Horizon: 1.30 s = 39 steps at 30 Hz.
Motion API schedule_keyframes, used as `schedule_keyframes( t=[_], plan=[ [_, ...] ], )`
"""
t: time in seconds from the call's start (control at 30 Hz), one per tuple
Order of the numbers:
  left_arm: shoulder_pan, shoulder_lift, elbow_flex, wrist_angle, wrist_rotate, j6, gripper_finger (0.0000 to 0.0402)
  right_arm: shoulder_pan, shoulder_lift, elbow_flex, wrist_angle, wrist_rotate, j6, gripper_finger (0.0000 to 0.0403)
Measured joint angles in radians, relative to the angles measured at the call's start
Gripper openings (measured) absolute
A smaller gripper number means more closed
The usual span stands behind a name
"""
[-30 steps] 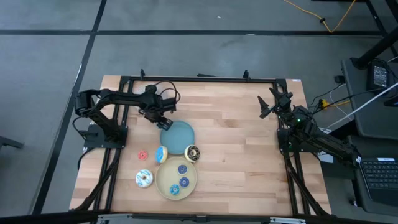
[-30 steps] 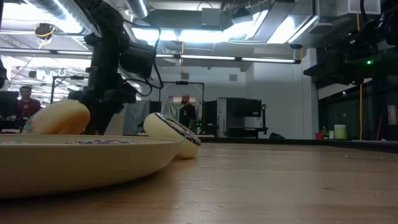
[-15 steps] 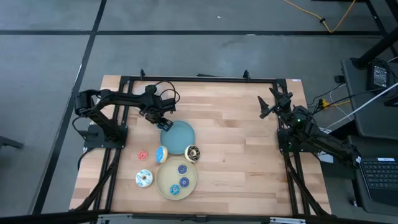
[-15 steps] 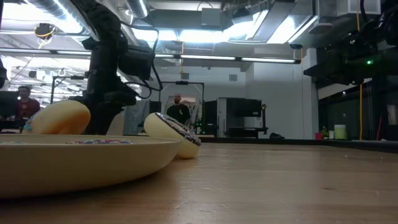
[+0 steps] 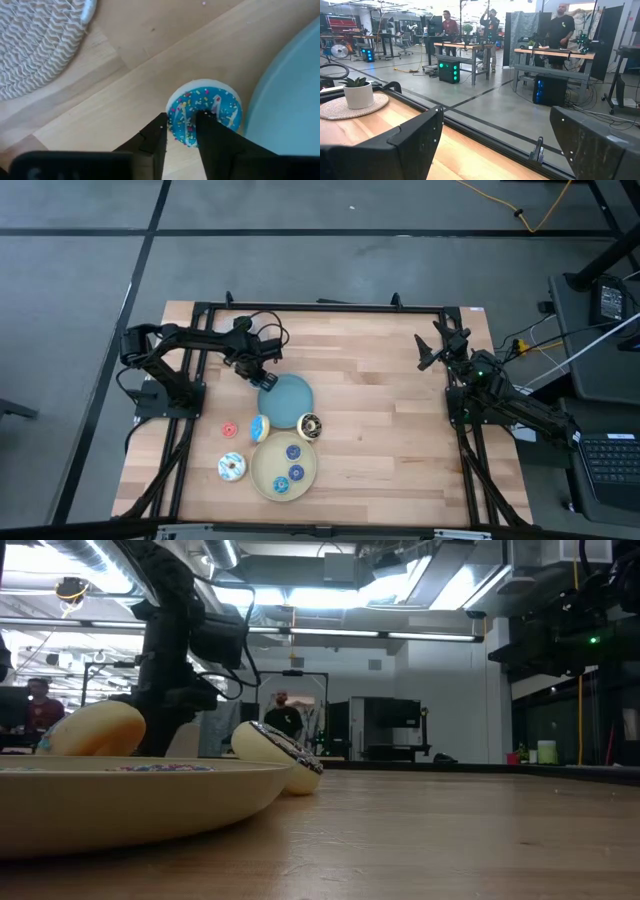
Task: Pick & Place donuts
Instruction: Put the small light blue donut on the gray plate
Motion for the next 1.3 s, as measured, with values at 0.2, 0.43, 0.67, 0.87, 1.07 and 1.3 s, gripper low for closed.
schedule_keyframes(
  t=[0.2,0.43,0.67,0.87,1.07,1.3],
  plan=[
    [0.0,0.0,0.0,-0.001,-0.008,-0.008,0.0048,0.0,0.0,0.0,0.0,0.0,0.0,0.0365],
    [0.0,0.0,0.0,-0.003,-0.012,-0.007,0.0007,0.0,0.0,0.0,0.0,0.0,0.0,0.0365],
    [0.0,-0.029,0.0,-0.022,-0.012,0.011,0.0012,0.0,0.0,0.0,0.0,0.0,0.0,0.0365],
    [0.0,-0.089,0.0,-0.057,-0.015,0.026,0.0005,0.0,0.0,0.0,0.0,0.0,0.0,0.0365],
    [-0.005,-0.173,0.0,-0.145,-0.004,0.026,0.0006,0.0,0.0,0.0,0.0,0.0,0.0,0.0365],
    [-0.074,-0.278,0.0,-0.236,0.009,-0.001,0.0005,0.0,0.0,0.0,0.0,0.0,0.0,0.0365]
  ],
)
